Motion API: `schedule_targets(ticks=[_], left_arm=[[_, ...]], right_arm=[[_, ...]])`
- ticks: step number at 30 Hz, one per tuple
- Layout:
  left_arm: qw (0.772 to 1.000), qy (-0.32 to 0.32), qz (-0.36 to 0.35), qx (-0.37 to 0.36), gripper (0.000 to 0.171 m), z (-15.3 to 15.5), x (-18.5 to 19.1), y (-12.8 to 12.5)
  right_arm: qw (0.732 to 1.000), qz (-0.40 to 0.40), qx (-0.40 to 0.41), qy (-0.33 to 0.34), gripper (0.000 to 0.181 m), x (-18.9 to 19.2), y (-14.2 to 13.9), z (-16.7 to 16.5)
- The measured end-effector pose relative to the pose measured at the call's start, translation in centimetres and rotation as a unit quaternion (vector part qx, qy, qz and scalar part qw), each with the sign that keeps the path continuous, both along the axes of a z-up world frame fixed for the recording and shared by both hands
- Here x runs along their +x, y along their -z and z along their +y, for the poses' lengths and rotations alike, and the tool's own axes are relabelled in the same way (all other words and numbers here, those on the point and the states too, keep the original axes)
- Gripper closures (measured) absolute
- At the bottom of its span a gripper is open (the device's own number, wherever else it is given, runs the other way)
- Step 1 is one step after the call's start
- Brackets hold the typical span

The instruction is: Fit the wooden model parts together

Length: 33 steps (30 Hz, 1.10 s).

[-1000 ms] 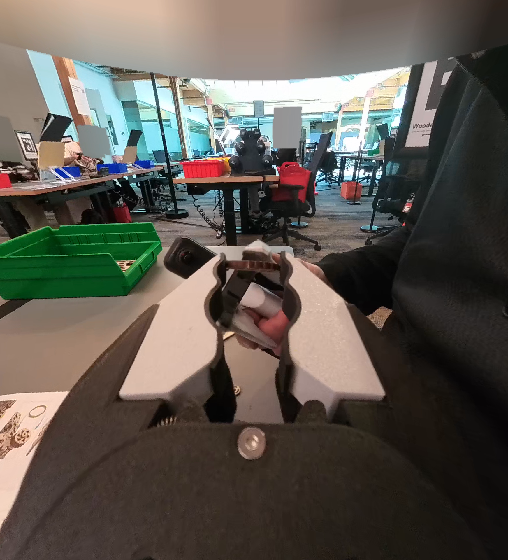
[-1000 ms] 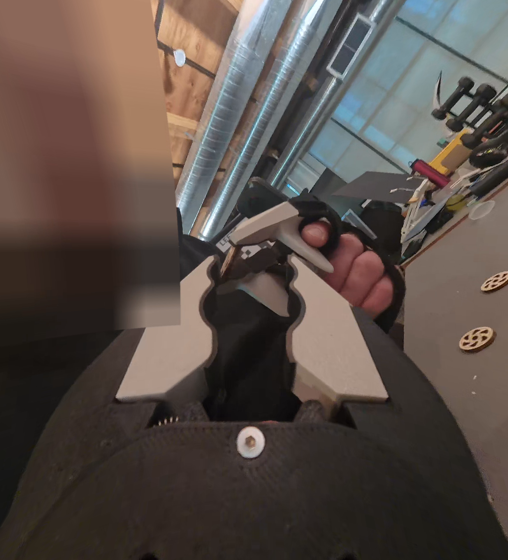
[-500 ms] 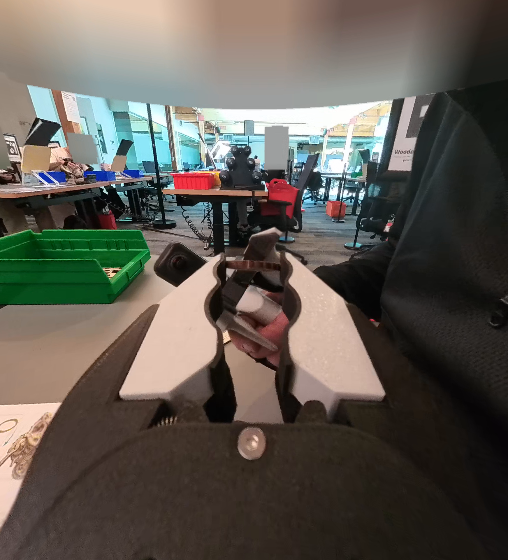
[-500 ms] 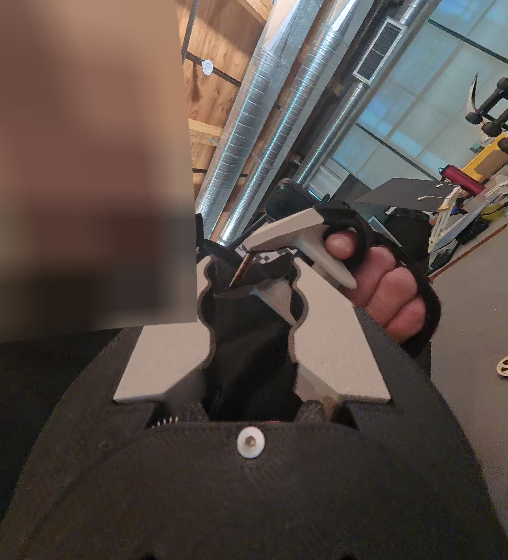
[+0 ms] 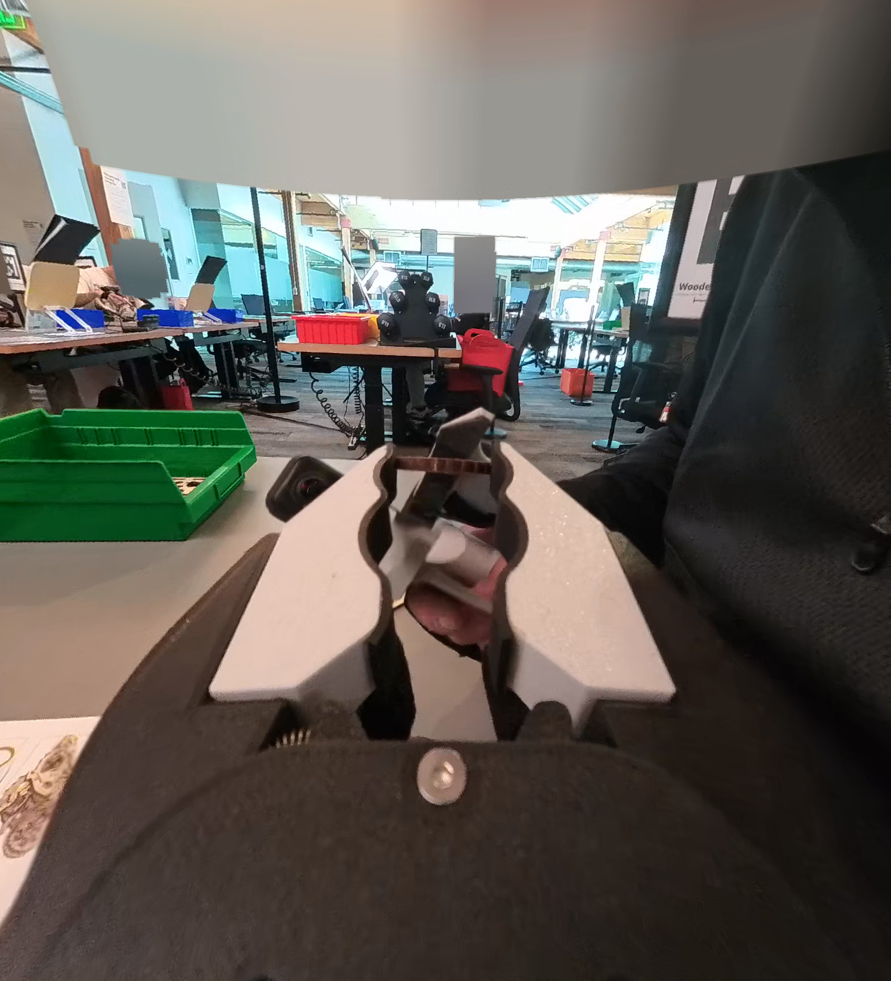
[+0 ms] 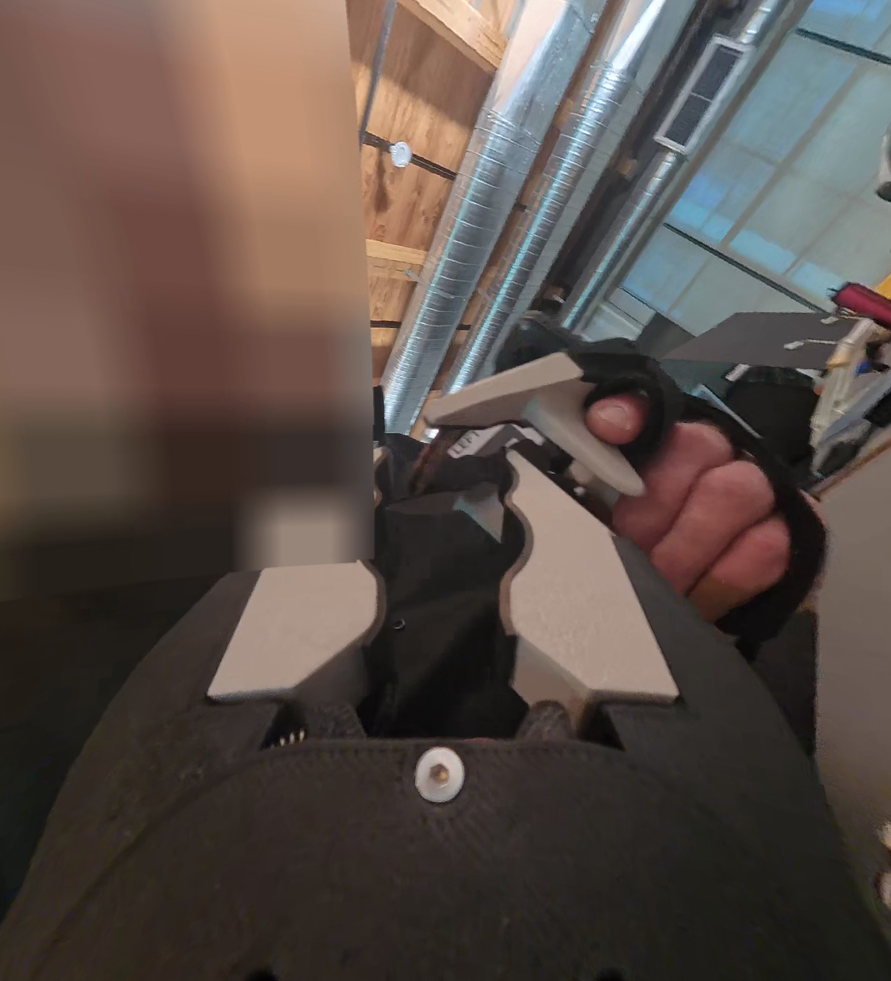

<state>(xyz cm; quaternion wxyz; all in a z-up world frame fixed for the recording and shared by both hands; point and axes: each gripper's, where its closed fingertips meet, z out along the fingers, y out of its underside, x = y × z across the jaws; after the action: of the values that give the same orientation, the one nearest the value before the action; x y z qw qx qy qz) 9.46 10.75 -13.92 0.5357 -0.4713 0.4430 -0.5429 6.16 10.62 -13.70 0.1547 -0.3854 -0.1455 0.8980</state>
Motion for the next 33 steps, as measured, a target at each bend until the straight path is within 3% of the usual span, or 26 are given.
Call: schedule_targets(ticks=[1, 3, 5, 8, 10, 11, 12, 15, 18, 21, 23, 24, 28, 32, 33], left_arm=[[1.0, -0.007, 0.011, 0.007, 0.14, 0.2, 0.1, 0.2], [0.995, -0.053, 0.077, 0.045, 0.139, 1.3, 0.2, 1.5], [0.974, -0.106, 0.166, 0.111, 0.139, 2.4, 0.2, 3.1], [0.946, -0.147, 0.252, 0.143, 0.139, 3.8, 0.1, 4.9], [0.933, -0.158, 0.279, 0.165, 0.139, 4.1, 0.3, 5.6], [0.927, -0.159, 0.291, 0.173, 0.139, 4.1, 0.4, 6.0], [0.92, -0.165, 0.307, 0.181, 0.139, 4.2, 0.5, 6.4], [0.909, -0.166, 0.328, 0.194, 0.139, 4.2, 0.5, 7.3], [0.912, -0.157, 0.333, 0.179, 0.138, 4.0, 0.5, 8.1], [0.92, -0.157, 0.327, 0.147, 0.102, 4.9, -1.1, 8.5], [0.93, -0.16, 0.324, 0.063, 0.071, 6.8, -2.7, 9.5], [0.93, -0.153, 0.334, 0.025, 0.068, 7.6, -3.4, 10.7], [0.895, -0.116, 0.426, -0.061, 0.072, 8.9, -5.0, 17.1], [0.872, -0.081, 0.473, -0.097, 0.09, 8.5, -4.4, 20.5], [0.866, -0.08, 0.481, -0.107, 0.102, 8.6, -4.4, 21.1]], right_arm=[[1.0, -0.018, 0.003, 0.009, 0.14, -0.2, 0.5, 0.3], [0.994, -0.092, 0.014, 0.056, 0.14, -0.4, 1.9, 1.5], [0.974, -0.187, 0.044, 0.118, 0.135, -0.1, 3.2, 2.8], [0.912, -0.339, 0.117, 0.197, 0.129, 0.4, 4.7, 4.0], [0.876, -0.404, 0.138, 0.224, 0.138, 0.7, 5.4, 4.5], [0.862, -0.431, 0.146, 0.225, 0.14, 0.7, 5.9, 4.5], [0.855, -0.442, 0.151, 0.223, 0.149, 0.6, 6.1, 4.3], [0.845, -0.462, 0.154, 0.222, 0.151, 0.5, 6.9, 4.1], [0.842, -0.466, 0.147, 0.229, 0.151, 0.6, 7.7, 4.1], [0.826, -0.483, 0.144, 0.252, 0.151, 1.9, 8.9, 4.6], [0.814, -0.497, 0.148, 0.261, 0.151, 2.9, 9.8, 4.8], [0.81, -0.5, 0.152, 0.265, 0.151, 3.3, 10.1, 4.8], [0.783, -0.526, 0.181, 0.277, 0.151, 4.3, 11.5, 4.9], [0.77, -0.537, 0.203, 0.278, 0.151, 4.6, 12.2, 5.1], [0.767, -0.539, 0.208, 0.28, 0.151, 4.6, 12.4, 5.2]])
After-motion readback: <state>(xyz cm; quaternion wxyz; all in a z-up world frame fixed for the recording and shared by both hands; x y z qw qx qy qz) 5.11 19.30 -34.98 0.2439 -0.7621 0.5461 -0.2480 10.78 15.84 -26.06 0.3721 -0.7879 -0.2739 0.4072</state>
